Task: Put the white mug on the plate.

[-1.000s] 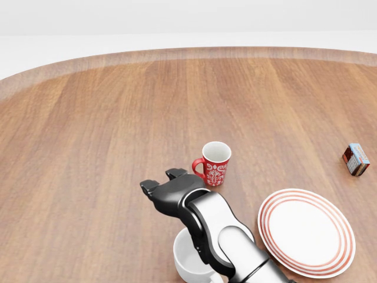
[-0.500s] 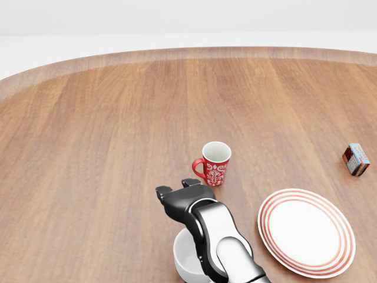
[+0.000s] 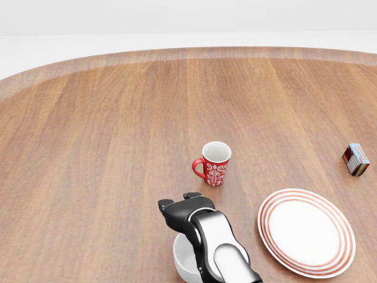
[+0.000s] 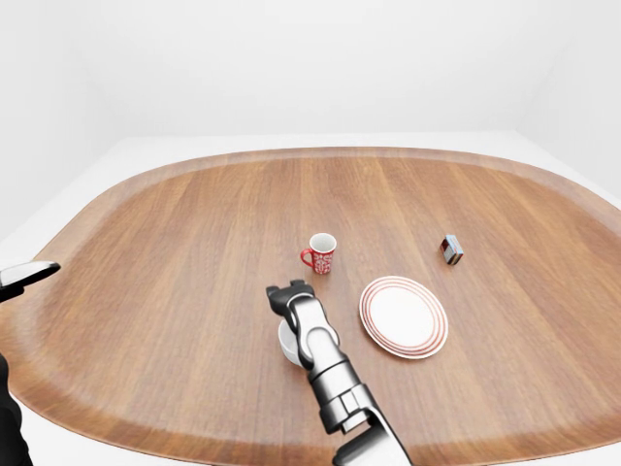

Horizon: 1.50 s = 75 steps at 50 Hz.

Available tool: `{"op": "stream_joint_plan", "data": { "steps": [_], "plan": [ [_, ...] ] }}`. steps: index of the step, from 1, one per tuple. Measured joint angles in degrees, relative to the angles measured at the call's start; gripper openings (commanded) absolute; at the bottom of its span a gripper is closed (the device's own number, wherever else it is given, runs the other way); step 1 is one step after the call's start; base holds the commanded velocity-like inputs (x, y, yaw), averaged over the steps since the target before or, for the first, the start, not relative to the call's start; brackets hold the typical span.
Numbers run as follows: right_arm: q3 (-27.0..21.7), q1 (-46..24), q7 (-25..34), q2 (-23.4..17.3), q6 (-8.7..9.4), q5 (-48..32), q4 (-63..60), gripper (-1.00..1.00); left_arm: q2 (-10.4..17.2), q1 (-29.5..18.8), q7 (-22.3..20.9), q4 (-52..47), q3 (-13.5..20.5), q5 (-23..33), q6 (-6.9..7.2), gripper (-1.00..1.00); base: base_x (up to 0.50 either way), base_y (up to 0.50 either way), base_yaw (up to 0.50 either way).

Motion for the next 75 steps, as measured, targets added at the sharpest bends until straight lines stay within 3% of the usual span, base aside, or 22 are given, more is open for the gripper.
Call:
{"op": "stream_joint_plan", "data": {
  "steps": [29, 30, 31, 57, 62, 71, 75],
  "plan": [
    [-0.2, -1.6, 0.0, -0.3, 0.00, 3.2, 8.1, 1.00, -0.4, 0.3, -0.4, 0.6, -0.3, 0.5, 0.00, 1.00, 0.00, 0.00, 0.00],
    [-0.2, -1.7, 0.0, -0.3, 0.00, 3.2, 8.2, -0.73, -0.4, 0.3, -0.4, 0.6, -0.3, 0.5, 0.00, 1.00, 0.00, 0.00, 0.00],
    [-0.2, -1.9, 0.0, -0.3, 0.00, 3.2, 8.3, -1.00, -0.4, 0.3, -0.4, 0.5, -0.3, 0.5, 0.00, 1.00, 0.00, 0.00, 0.00],
    [-1.1, -2.5, 0.0, -1.9, 0.00, 2.7, 5.6, -1.00, -0.6, 0.4, -0.6, 0.6, -0.6, 0.8, 0.00, 1.00, 0.00, 0.00, 0.00],
    [-1.2, -6.0, 0.0, -5.5, -0.01, 3.3, 1.3, -1.00, -0.6, 0.3, -0.5, 0.5, -0.6, 0.8, 0.00, 1.00, 0.00, 0.00, 0.00],
    [5.2, -10.9, 0.0, -16.1, 0.00, 13.9, -4.1, -1.00, -0.6, 0.3, -0.6, 0.5, -0.7, 0.9, 0.00, 1.00, 0.00, 0.00, 0.00],
    [4.9, -12.7, 0.0, -18.5, 0.00, 14.7, -4.5, -1.00, -0.7, 0.3, -0.6, 0.5, -0.8, 1.0, 0.00, 1.00, 0.00, 0.00, 0.00]
  ]
}}
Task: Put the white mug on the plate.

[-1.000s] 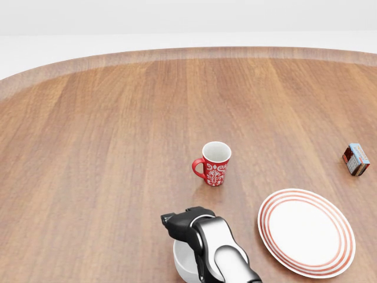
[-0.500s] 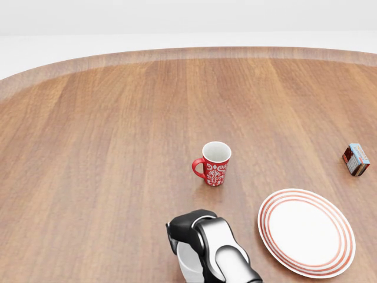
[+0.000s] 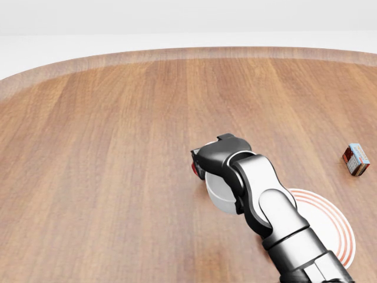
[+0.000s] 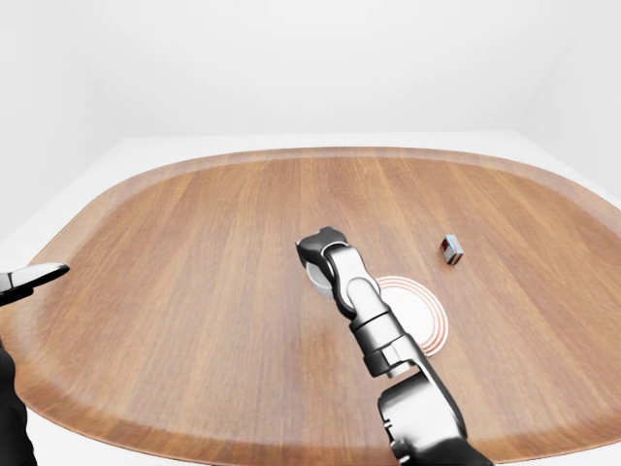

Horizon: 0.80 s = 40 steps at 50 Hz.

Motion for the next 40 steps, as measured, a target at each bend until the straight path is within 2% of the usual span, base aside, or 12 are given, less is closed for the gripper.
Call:
{"op": "stream_joint_plan", "data": {
  "steps": [7, 11, 17, 25, 29, 40],
  "plan": [
    [-8.2, -3.3, 0.0, 0.5, -0.02, -6.1, 2.5, -1.00, 0.0, 0.0, 0.0, 0.0, 0.0, 0.1, 0.00, 1.00, 0.00, 0.00, 0.00],
    [-12.8, -6.2, 0.0, -1.7, 0.00, -9.3, 4.3, -1.00, -0.1, 0.0, 0.0, -0.1, -0.1, 0.1, 0.00, 1.00, 0.00, 0.00, 0.00],
    [-17.6, -8.8, 0.0, -2.8, 0.00, -11.5, 6.8, -1.00, -0.2, 0.0, -0.1, 0.0, -0.2, 0.4, 0.00, 1.00, 0.00, 0.00, 0.00],
    [-21.9, -9.8, 0.0, -5.6, 0.00, -9.8, 10.2, -1.00, -0.2, 0.0, -0.1, 0.4, -0.4, 0.6, 0.00, 1.00, 0.00, 0.00, 0.00],
    [-23.4, -9.1, 0.0, -9.7, -0.01, -8.4, 11.5, -1.00, -0.2, -0.1, -0.1, 0.5, -0.4, 0.7, 0.00, 1.00, 0.00, 0.00, 0.00],
    [-25.0, -7.1, 0.0, -15.5, 0.01, -1.9, 15.1, -1.00, -0.1, -0.2, 0.0, 0.2, -0.4, 0.7, 0.00, 1.00, 0.00, 0.00, 0.00]
  ]
}}
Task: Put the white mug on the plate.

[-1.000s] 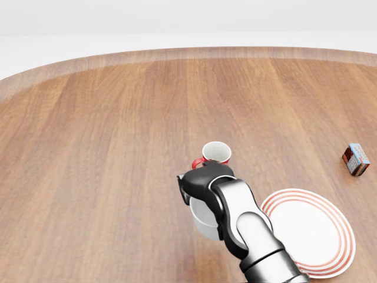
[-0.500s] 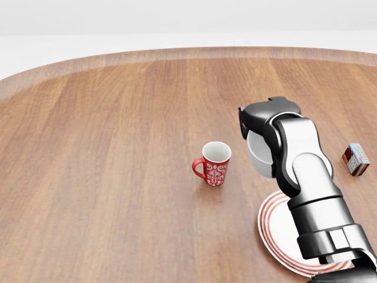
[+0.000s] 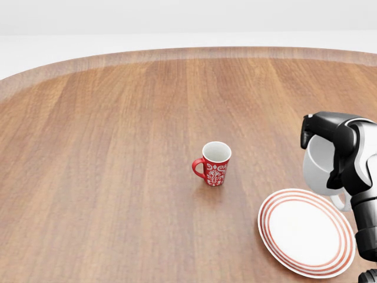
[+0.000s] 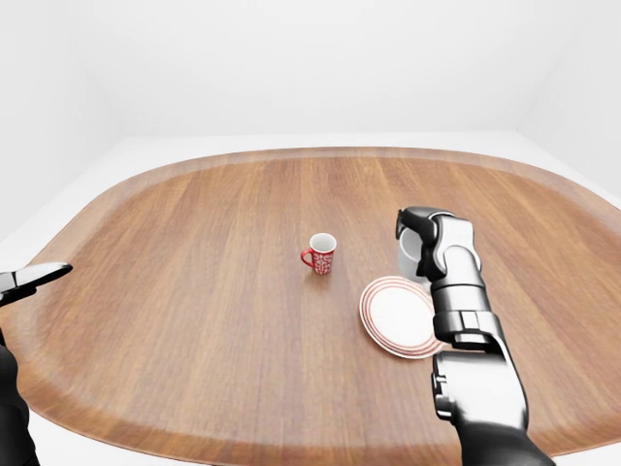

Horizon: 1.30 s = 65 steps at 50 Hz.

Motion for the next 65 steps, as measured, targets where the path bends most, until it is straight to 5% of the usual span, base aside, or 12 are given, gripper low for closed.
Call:
{"op": "stream_joint_plan", "data": {
  "steps": [19, 36, 65],
  "plan": [
    [0.0, 0.5, -0.2, -2.6, 0.00, 13.2, 11.1, -1.00, 0.0, 0.1, -0.2, 0.2, -0.1, 0.4, 0.00, 1.00, 0.00, 0.00, 0.00],
    [1.9, -1.4, -7.8, -2.0, -0.01, 22.1, 23.9, -1.00, -0.2, 0.2, -0.3, 0.2, -0.1, 0.6, 0.00, 1.00, 0.00, 0.00, 0.00],
    [4.8, -1.2, -17.8, -1.8, -0.01, 23.4, 31.4, -1.00, -0.3, 0.3, -0.4, 0.3, -0.1, 0.6, 0.00, 1.00, 0.00, 0.00, 0.00]
  ]
}}
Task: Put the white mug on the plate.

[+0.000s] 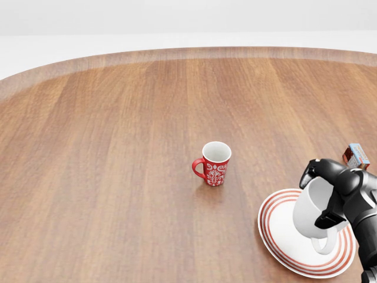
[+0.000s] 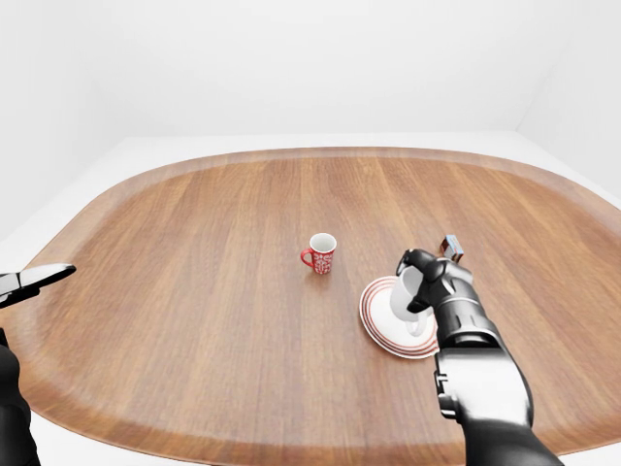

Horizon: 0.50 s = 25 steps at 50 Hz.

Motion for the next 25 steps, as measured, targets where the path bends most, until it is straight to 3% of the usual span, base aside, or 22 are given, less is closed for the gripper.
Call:
{"op": "stream_joint_plan", "data": {
  "steps": [25],
  "plan": [
    [-0.7, 0.6, -7.6, 0.7, 0.00, 1.2, 2.9, -1.00, -0.1, 0.0, -0.1, 0.2, -0.2, 0.2, 0.00, 1.00, 0.00, 0.00, 0.00]
  ]
}}
